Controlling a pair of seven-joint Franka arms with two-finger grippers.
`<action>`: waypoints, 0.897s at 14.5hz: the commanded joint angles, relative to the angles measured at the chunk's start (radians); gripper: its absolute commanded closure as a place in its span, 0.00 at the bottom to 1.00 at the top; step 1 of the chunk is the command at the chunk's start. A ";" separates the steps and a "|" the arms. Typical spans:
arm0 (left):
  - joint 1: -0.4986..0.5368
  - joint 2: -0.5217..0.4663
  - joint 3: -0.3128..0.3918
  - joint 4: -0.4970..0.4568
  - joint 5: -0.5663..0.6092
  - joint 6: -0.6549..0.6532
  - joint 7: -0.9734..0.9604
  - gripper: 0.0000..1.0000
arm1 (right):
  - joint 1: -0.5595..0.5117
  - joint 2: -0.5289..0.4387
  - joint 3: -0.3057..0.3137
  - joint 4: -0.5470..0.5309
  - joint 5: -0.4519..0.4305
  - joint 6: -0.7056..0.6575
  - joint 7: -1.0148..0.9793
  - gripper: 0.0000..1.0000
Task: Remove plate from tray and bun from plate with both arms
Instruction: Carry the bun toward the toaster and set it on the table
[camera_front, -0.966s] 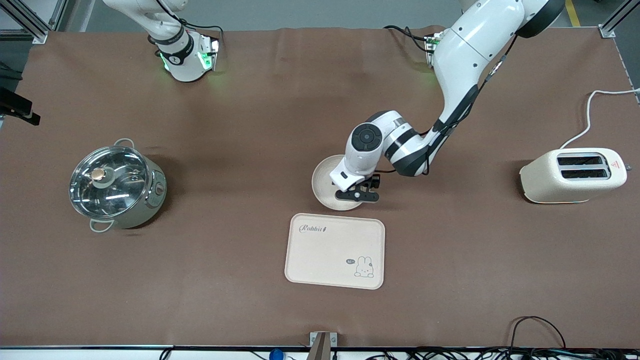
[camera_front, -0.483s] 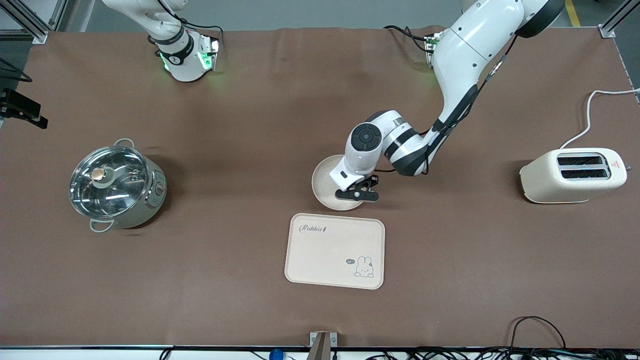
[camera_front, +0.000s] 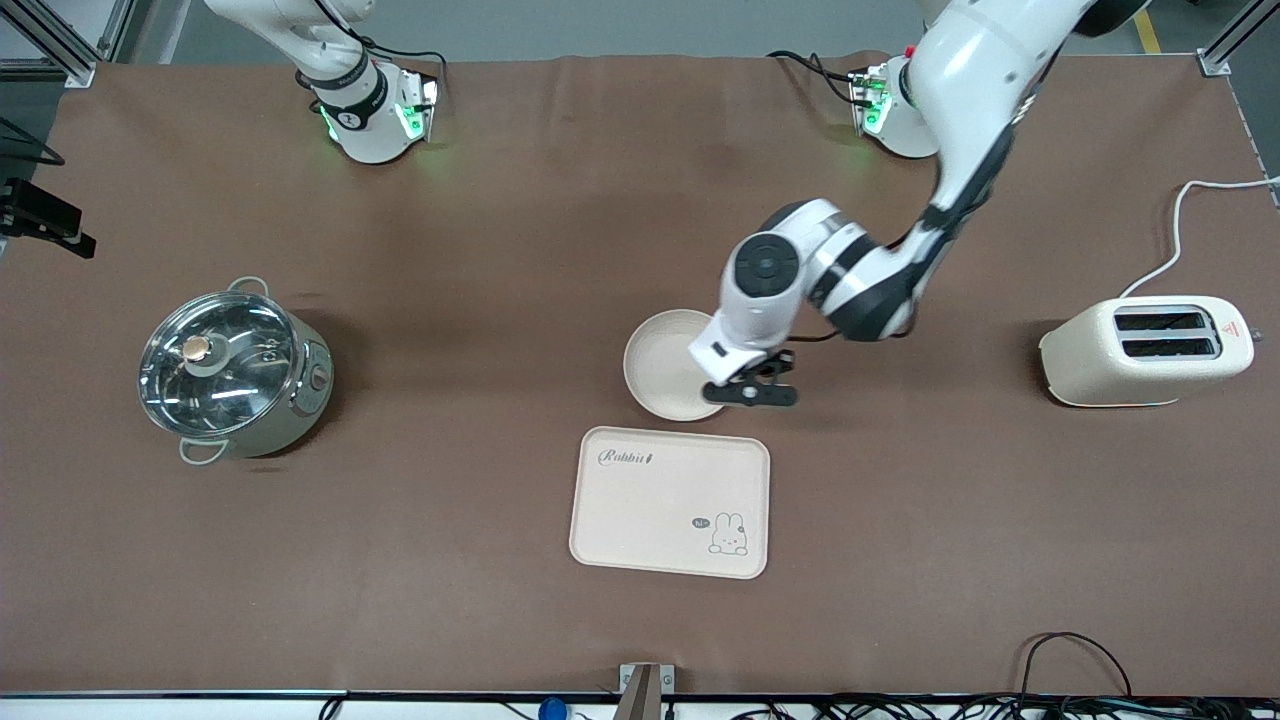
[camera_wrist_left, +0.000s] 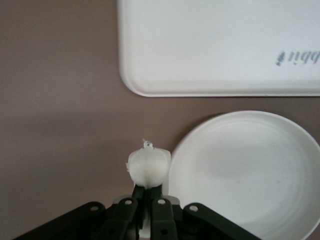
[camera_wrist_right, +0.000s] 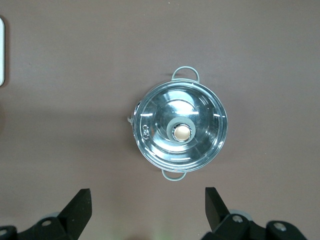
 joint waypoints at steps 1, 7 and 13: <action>0.316 -0.055 -0.153 -0.101 -0.025 0.003 0.192 0.98 | 0.002 -0.006 0.001 -0.009 -0.013 0.008 0.013 0.00; 0.577 0.142 -0.185 -0.205 0.019 0.255 0.428 0.84 | 0.001 -0.009 0.001 -0.010 -0.013 0.001 0.013 0.00; 0.576 0.144 -0.170 -0.175 0.133 0.272 0.435 0.00 | -0.002 -0.006 -0.001 -0.010 -0.013 0.014 0.013 0.00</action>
